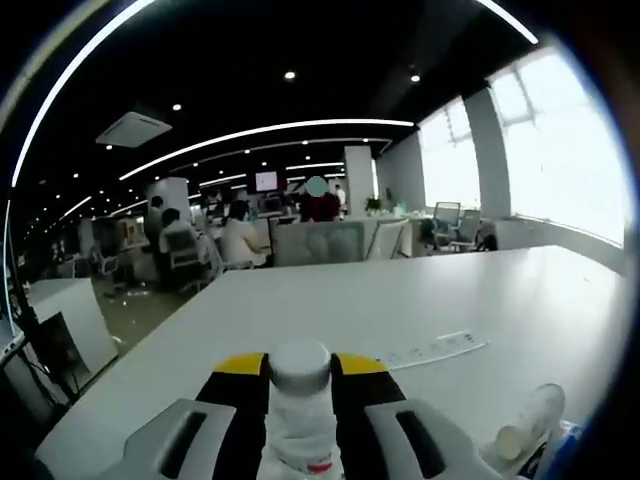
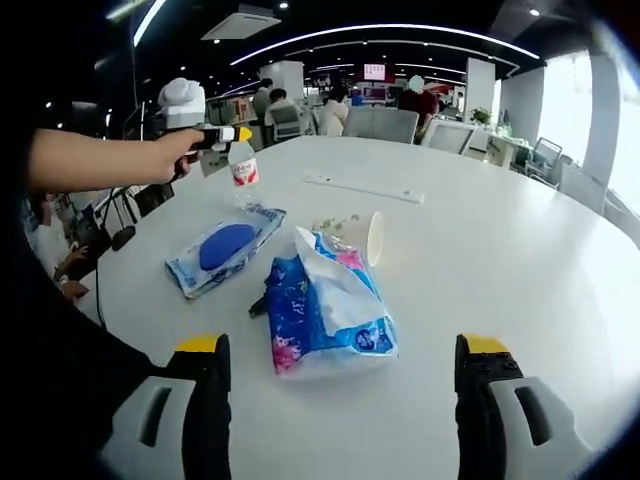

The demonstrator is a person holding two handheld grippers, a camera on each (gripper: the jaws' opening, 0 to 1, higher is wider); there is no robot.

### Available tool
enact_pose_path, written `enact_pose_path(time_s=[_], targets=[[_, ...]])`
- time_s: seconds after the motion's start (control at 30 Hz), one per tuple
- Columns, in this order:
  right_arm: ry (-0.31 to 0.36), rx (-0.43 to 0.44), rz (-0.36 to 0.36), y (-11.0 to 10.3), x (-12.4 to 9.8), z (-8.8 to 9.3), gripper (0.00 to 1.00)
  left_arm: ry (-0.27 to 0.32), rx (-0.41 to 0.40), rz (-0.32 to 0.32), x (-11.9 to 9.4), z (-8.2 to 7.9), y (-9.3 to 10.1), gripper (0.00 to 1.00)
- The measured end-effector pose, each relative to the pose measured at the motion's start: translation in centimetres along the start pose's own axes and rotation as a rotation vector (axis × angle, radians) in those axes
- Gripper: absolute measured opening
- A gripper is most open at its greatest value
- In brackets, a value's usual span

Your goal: Arrange the tabletop items into an orderly group along one side of the table until the central work area is clear of visible clutter.

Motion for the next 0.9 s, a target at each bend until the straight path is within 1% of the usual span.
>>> enact_pose_path(time_s=[0.17, 0.3, 0.4, 0.63, 0.67, 0.73, 0.77, 0.8, 0.83, 0.87, 0.9], targets=[[0.000, -0.002, -0.004, -0.2, 0.1, -0.1, 0.88, -0.020, -0.005, 0.034, 0.2, -0.1, 0.0, 0.20], [0.001, 0.001, -0.006, -0.4, 0.1, -0.1, 0.88, -0.034, -0.014, 0.061, -0.2, -0.4, 0.4, 0.19], [0.003, -0.002, -0.004, -0.3, 0.1, -0.2, 0.88, -0.052, 0.001, 0.102, 0.0, -0.4, 0.7, 0.19], [0.007, 0.012, 0.010, 0.1, 0.0, -0.1, 0.88, -0.082, 0.037, 0.187, 0.2, -0.8, 0.6, 0.19], [0.008, 0.013, 0.011, 0.1, -0.1, -0.1, 0.88, -0.093, 0.056, 0.209, 0.2, -0.9, 0.7, 0.18], [0.008, 0.013, 0.011, 0.1, -0.1, 0.0, 0.88, -0.104, 0.086, 0.273, 0.2, -0.9, 0.8, 0.18], [0.007, 0.013, 0.010, 0.1, -0.1, 0.1, 0.88, -0.094, 0.076, 0.308, 0.1, -1.0, 1.0, 0.18], [0.007, 0.012, 0.009, 0.1, 0.0, 0.1, 0.88, -0.103, 0.064, 0.347, -0.1, -1.0, 1.0, 0.18], [0.007, 0.013, 0.010, 0.2, 0.0, 0.2, 0.88, -0.095, 0.046, 0.361, -0.2, -1.1, 0.8, 0.18], [0.007, 0.014, 0.011, 0.2, 0.0, 0.2, 0.88, -0.096, 0.046, 0.392, -0.1, -1.0, 0.6, 0.18], [0.007, 0.015, 0.010, 0.2, 0.0, 0.2, 0.88, -0.101, 0.049, 0.395, -0.1, -1.0, 0.5, 0.18]])
Point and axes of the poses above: the point that each gripper's makers call its tool centre point, and the gripper's own axes: x roughly forward along the fingers, y roughly to its right, z roughly out of its underside, the point moved 3 cm from there along -x, roughly backward along the fingers, and after that the axes turned 14 degrees about z, right-handed, at the moved point
